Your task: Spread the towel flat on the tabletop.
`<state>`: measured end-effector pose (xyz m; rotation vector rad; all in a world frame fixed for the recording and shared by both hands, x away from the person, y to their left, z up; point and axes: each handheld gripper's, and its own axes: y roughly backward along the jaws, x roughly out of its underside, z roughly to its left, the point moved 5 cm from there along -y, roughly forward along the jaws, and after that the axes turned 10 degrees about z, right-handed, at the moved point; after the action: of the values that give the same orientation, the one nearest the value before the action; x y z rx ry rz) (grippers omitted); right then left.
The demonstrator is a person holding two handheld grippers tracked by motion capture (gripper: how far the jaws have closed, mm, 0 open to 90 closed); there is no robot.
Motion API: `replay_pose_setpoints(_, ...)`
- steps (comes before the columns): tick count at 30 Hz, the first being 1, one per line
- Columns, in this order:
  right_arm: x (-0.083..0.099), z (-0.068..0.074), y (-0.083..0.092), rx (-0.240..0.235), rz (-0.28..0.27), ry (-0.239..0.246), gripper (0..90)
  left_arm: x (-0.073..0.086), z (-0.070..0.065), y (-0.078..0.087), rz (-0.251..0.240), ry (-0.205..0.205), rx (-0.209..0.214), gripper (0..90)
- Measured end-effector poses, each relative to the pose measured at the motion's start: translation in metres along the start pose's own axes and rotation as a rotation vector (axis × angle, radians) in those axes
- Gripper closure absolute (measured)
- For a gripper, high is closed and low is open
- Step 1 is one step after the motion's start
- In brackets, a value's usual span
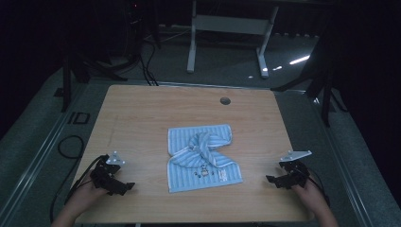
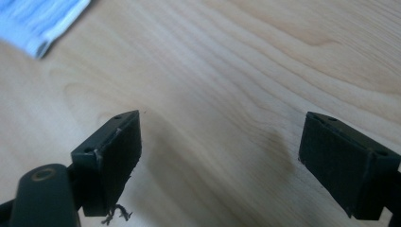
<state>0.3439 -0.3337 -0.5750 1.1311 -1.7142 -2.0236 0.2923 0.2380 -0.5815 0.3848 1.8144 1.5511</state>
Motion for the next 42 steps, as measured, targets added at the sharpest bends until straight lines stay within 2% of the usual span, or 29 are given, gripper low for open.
replay_pose_setpoints(3,-0.007,0.002,0.003,-0.008,0.113,0.059,13.7,-0.005,-0.005,0.0,0.065,-0.042,0.002,1.2)
replay_pose_setpoints(5,-0.011,0.004,0.003,-0.019,0.197,0.09,13.9,-0.008,-0.01,0.0,0.118,-0.057,0.031,1.5)
replay_pose_setpoints(6,-0.013,0.005,0.004,-0.027,0.235,0.1,13.9,-0.009,-0.012,0.0,0.149,-0.072,0.031,2.6)
replay_pose_setpoints(8,-0.017,0.008,0.004,-0.028,0.294,0.126,13.9,-0.012,-0.015,0.0,0.192,-0.104,0.002,2.7)
replay_pose_setpoints(11,-0.026,0.011,0.005,-0.016,0.36,0.156,13.4,-0.021,-0.019,0.003,0.217,-0.115,0.004,2.7)
replay_pose_setpoints(13,-0.032,0.015,0.007,-0.033,0.411,0.165,13.4,-0.027,-0.02,0.004,0.224,-0.123,-0.002,2.7)
replay_pose_setpoints(14,-0.034,0.016,0.007,-0.039,0.426,0.161,13.4,-0.033,-0.021,0.004,0.225,-0.116,-0.007,2.7)
replay_pose_setpoints(16,-0.039,0.02,0.006,-0.054,0.475,0.169,13.4,-0.041,-0.023,0.004,0.236,-0.091,0.028,2.8)
replay_pose_setpoints(17,-0.042,0.021,0.005,-0.058,0.489,0.173,13.4,-0.045,-0.023,0.004,0.229,-0.087,0.021,3.1)
replay_pose_setpoints(19,-0.047,0.024,0.005,-0.067,0.495,0.177,13.4,-0.055,-0.023,0.004,0.232,-0.093,-0.03,4.0)
replay_pose_setpoints(20,-0.049,0.026,0.004,-0.069,0.494,0.185,13.4,-0.061,-0.023,0.003,0.238,-0.071,-0.051,4.0)
replay_pose_setpoints(23,-0.055,0.031,0.003,-0.072,0.491,0.214,13.1,-0.069,-0.024,0.002,0.23,-0.066,-0.032,4.1)
replay_pose_setpoints(24,-0.06,0.036,0.0,-0.108,0.485,0.24,13.4,-0.079,-0.027,-0.001,0.239,-0.086,-0.024,5.8)
replay_pose_setpoints(25,-0.062,0.038,-0.001,-0.111,0.492,0.259,13.9,-0.083,-0.029,-0.003,0.241,-0.096,-0.026,6.1)
replay_pose_setpoints(27,-0.064,0.039,-0.002,-0.11,0.502,0.274,14.3,-0.088,-0.031,-0.004,0.241,-0.102,-0.021,12.6)
replay_pose_setpoints(28,-0.071,0.041,-0.005,-0.114,0.507,0.291,17.8,-0.097,-0.035,-0.006,0.225,-0.125,-0.005,15.6)
replay_pose_setpoints(29,-0.075,0.042,-0.005,-0.104,0.501,0.31,21.2,-0.101,-0.038,-0.007,0.218,-0.143,0.001,15.6)
replay_pose_setpoints(31,-0.08,0.043,-0.006,-0.098,0.489,0.327,22.1,-0.106,-0.041,-0.008,0.211,-0.157,-0.004,17.0)
replay_pose_setpoints(32,-0.089,0.047,-0.007,-0.095,0.469,0.355,29.7,-0.11,-0.043,-0.009,0.21,-0.17,-0.002,26.4)
replay_pose_setpoints(33,-0.089,0.047,-0.007,-0.095,0.469,0.355,29.7,-0.114,-0.046,-0.01,0.2,-0.178,0.005,26.4)
replay_pose_setpoints(34,-0.094,0.049,-0.007,-0.09,0.461,0.366,33.8,-0.12,-0.049,-0.011,0.194,-0.187,0.01,27.3)
replay_pose_setpoints(36,-0.102,0.055,-0.009,-0.097,0.453,0.392,35.9,-0.127,-0.053,-0.011,0.193,-0.213,0.009,30.4)
replay_pose_setpoints(37,-0.106,0.059,-0.01,-0.101,0.453,0.409,41.1,-0.132,-0.056,-0.012,0.191,-0.22,0.008,31.0)
replay_pose_setpoints(38,-0.114,0.069,-0.012,-0.118,0.452,0.44,42.1,-0.136,-0.059,-0.013,0.194,-0.235,0.005,31.0)
replay_pose_setpoints(39,-0.114,0.069,-0.012,-0.118,0.452,0.44,42.1,-0.141,-0.062,-0.013,0.193,-0.25,-0.001,31.0)
replay_pose_setpoints(40,-0.123,0.079,-0.015,-0.123,0.446,0.463,43.6,-0.151,-0.066,-0.015,0.192,-0.269,-0.011,31.0)
replay_pose_setpoints(41,-0.123,0.079,-0.015,-0.123,0.446,0.463,43.6,-0.151,-0.066,-0.015,0.192,-0.269,-0.011,31.1)
replay_pose_setpoints(42,-0.133,0.09,-0.016,-0.126,0.419,0.491,44.9,-0.156,-0.068,-0.016,0.189,-0.276,-0.012,31.1)
